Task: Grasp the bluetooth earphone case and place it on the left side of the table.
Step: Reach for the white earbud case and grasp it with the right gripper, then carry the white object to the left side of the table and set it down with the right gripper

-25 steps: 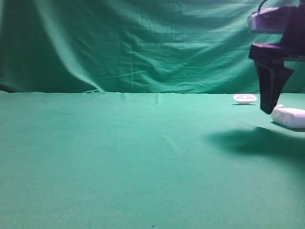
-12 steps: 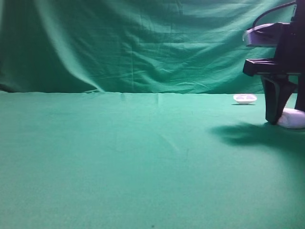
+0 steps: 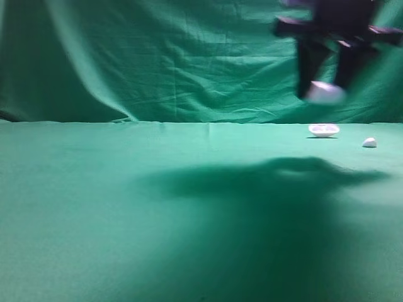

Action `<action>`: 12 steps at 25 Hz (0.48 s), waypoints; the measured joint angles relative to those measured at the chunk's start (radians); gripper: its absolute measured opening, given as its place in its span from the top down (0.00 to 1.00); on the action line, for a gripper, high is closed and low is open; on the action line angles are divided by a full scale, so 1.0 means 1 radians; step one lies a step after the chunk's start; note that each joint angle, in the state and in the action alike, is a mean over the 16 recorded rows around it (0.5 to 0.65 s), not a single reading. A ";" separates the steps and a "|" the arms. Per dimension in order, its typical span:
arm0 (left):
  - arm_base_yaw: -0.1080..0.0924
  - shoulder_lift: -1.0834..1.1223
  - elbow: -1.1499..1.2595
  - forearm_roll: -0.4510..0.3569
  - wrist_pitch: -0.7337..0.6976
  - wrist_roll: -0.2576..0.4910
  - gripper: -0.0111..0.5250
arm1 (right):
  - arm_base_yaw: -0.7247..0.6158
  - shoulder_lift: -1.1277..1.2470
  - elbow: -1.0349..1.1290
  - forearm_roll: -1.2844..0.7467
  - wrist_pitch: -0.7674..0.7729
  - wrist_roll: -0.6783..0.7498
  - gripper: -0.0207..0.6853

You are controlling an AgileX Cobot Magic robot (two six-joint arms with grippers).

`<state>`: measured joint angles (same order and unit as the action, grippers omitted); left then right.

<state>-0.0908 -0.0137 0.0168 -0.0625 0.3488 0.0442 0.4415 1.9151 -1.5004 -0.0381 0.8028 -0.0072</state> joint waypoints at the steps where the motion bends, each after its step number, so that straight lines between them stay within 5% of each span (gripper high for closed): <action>1: 0.000 0.000 0.000 0.000 0.000 0.000 0.98 | 0.031 0.019 -0.051 0.003 0.012 -0.001 0.52; 12: 0.000 0.000 0.000 0.000 0.000 0.000 0.98 | 0.375 0.330 -0.513 0.021 0.056 -0.005 0.52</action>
<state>-0.0908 -0.0137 0.0168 -0.0625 0.3488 0.0442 0.8169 2.2450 -2.0138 -0.0169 0.8584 -0.0118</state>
